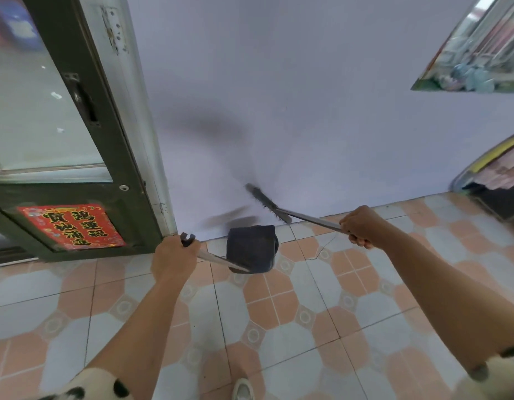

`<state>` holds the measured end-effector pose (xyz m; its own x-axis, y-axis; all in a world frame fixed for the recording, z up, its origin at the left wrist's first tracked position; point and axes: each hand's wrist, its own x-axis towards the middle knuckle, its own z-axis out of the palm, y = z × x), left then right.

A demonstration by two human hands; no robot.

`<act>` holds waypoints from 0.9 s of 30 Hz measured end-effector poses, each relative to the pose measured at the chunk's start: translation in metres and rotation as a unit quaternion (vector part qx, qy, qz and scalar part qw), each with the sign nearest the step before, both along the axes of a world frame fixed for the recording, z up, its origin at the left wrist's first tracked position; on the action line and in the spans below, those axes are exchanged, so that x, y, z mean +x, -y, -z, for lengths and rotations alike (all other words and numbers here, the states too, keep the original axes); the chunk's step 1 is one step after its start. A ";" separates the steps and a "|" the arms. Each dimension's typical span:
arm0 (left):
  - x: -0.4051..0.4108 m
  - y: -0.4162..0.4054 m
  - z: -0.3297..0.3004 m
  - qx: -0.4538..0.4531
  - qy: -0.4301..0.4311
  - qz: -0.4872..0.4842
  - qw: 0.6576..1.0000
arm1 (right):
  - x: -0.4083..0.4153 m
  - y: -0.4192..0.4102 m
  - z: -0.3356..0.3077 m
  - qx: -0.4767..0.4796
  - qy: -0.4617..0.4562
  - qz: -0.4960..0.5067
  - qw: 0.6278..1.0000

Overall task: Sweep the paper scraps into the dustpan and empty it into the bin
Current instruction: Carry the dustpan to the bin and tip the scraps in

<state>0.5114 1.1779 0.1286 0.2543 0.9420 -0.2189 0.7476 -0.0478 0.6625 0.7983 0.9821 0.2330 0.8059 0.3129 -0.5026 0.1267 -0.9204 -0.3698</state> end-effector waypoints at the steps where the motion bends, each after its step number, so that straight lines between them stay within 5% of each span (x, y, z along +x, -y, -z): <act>1: 0.006 0.002 0.006 -0.022 0.023 -0.025 0.999 | 0.006 0.005 0.001 -0.003 0.006 0.001 1.000; 7: 0.034 0.010 0.034 -0.161 0.118 -0.182 0.963 | 0.037 0.019 0.018 -0.045 0.021 -0.010 0.999; 18: 0.067 0.032 0.069 -0.350 0.205 -0.399 0.822 | 0.068 0.025 0.040 -0.070 0.040 0.027 0.996; 27: 0.080 0.031 0.104 -0.417 0.246 -0.471 0.737 | 0.077 0.020 0.062 -0.060 0.019 0.049 0.997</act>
<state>0.5912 1.1471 0.0247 -0.1837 0.3413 -0.9218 -0.1515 0.9168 0.3696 0.8749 0.9622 0.1713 0.8484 0.1713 -0.5008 0.0455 -0.9663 -0.2533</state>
